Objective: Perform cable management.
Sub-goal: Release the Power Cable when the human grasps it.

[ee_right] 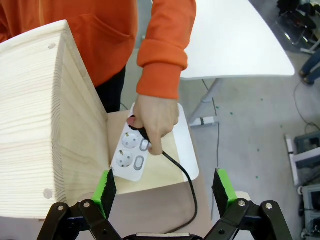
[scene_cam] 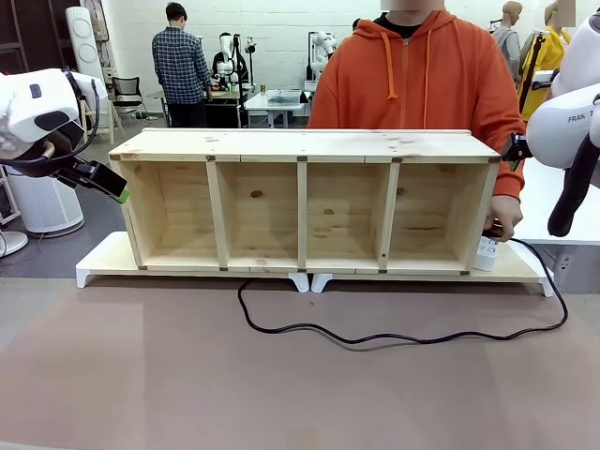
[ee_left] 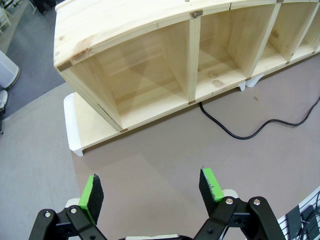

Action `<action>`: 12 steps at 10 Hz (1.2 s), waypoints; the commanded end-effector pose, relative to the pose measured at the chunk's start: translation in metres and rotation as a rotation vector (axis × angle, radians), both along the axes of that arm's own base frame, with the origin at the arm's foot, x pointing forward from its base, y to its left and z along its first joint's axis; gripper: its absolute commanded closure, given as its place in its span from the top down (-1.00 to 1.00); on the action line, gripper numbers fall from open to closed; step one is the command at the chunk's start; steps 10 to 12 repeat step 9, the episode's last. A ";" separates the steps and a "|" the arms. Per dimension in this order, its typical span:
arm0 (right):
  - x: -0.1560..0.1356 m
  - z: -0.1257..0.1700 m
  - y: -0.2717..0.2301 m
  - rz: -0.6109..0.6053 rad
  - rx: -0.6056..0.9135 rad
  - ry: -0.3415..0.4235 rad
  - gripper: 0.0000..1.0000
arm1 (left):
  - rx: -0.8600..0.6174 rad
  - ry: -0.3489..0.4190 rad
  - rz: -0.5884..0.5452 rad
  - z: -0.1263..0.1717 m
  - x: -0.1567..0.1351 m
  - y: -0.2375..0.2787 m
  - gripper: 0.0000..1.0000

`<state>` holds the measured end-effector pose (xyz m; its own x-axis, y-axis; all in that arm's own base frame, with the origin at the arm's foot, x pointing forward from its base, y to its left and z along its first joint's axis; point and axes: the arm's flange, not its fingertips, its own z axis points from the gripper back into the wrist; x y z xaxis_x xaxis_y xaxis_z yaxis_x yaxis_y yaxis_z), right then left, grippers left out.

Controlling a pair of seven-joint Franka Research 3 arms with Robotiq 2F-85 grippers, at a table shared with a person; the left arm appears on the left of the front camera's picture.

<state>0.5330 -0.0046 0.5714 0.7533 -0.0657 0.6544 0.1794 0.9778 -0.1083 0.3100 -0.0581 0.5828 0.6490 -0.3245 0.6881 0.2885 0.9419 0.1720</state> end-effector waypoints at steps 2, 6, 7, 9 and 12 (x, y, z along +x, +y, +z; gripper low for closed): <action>0.000 -0.001 0.002 0.004 -0.002 0.003 1.00 | -0.001 -0.009 0.006 0.000 0.001 0.000 1.00; 0.000 -0.001 0.002 0.004 -0.002 0.003 1.00 | -0.001 -0.009 0.006 0.000 0.001 0.000 1.00; 0.000 -0.001 0.002 0.004 -0.002 0.003 1.00 | -0.001 -0.009 0.006 0.000 0.001 0.000 1.00; 0.000 -0.001 0.002 0.004 -0.002 0.003 1.00 | -0.001 -0.009 0.006 0.000 0.001 0.000 1.00; 0.000 -0.001 0.002 0.004 -0.002 0.003 1.00 | -0.001 -0.009 0.006 0.000 0.001 0.000 1.00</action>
